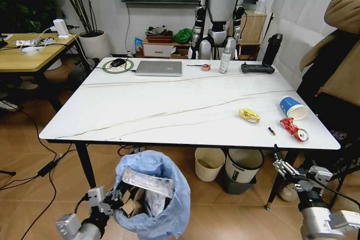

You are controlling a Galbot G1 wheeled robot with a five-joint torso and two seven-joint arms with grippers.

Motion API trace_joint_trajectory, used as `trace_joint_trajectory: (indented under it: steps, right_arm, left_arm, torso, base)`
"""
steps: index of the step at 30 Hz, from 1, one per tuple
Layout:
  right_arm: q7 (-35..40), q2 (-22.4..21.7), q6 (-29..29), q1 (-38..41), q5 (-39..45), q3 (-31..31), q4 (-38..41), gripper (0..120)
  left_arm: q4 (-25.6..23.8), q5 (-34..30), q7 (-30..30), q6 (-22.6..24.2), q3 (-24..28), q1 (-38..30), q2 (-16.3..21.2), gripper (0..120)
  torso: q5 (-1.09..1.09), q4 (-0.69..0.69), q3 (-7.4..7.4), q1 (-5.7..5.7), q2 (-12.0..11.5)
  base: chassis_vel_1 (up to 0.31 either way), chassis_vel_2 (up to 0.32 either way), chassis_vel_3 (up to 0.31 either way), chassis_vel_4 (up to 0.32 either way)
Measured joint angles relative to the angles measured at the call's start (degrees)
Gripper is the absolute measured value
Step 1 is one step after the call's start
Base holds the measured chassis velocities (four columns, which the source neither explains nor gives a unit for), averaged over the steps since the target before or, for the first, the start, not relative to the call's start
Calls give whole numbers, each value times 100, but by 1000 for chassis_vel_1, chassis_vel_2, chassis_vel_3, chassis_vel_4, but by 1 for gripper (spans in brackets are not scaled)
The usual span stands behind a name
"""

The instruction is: Pick up the trash bin and place the trash from the table into it.

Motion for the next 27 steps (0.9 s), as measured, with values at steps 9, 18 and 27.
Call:
trace_joint_trajectory:
  steps: [9, 18, 27]
  right_arm:
    - [-83, 4, 20, -2, 71, 14, -5, 100]
    - [-146, -10, 22, 12, 117, 20, -14, 100]
    - [-210, -9, 42, 24, 189, 21, -19, 100]
  left_arm:
    - [13, -4, 52, -29, -43, 180, -32, 0]
    - [-40, 17, 75, -63, -77, 249, -66, 0]
    - [-87, 50, 82, -74, -83, 277, -87, 0]
  torso:
    - [1, 2, 0, 0, 0]
    - [1, 2, 0, 0, 0]
    - [1, 2, 0, 0, 0]
  base:
    - [0, 0, 0, 0]
    - [0, 0, 0, 0]
    - [0, 0, 0, 0]
